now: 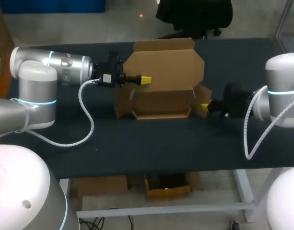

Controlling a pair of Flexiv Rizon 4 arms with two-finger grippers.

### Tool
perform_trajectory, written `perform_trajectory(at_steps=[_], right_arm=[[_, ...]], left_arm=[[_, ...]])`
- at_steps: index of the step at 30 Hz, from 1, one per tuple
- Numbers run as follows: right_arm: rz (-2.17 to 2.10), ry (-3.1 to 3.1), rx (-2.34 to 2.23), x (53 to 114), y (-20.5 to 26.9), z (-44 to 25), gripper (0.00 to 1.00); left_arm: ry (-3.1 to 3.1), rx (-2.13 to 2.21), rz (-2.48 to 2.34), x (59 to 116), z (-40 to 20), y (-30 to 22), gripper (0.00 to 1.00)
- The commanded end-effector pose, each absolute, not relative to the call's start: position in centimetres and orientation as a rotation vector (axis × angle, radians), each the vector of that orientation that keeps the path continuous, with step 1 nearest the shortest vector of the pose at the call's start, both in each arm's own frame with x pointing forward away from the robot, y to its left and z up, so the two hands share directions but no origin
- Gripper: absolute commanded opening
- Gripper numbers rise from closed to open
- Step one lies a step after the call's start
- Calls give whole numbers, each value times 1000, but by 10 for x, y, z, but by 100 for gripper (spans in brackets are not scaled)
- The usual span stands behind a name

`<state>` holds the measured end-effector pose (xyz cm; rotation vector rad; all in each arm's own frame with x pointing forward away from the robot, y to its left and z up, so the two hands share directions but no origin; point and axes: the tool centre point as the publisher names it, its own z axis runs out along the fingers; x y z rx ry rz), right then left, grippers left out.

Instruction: Assemble the packaging by folding the flat box into shape, placing the metal phone stand inside, and closing the box properly

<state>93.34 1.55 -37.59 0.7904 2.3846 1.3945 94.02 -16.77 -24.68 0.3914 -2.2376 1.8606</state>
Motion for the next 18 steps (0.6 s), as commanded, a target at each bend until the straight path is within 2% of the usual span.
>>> perform_trajectory(at_steps=[1,8,13,18], right_arm=[[1379,2368,807,928,25,-375,4],[1374,2356,835,925,30,-375,11],[1369,2339,865,922,34,-376,20],[1371,2332,877,920,39,-380,22]], left_arm=[[-2238,390,1860,941,-252,-170,0],[-2238,390,1860,941,-252,-170,0],[-2238,390,1860,941,-252,-170,0],[-2238,390,1860,941,-252,-170,0]])
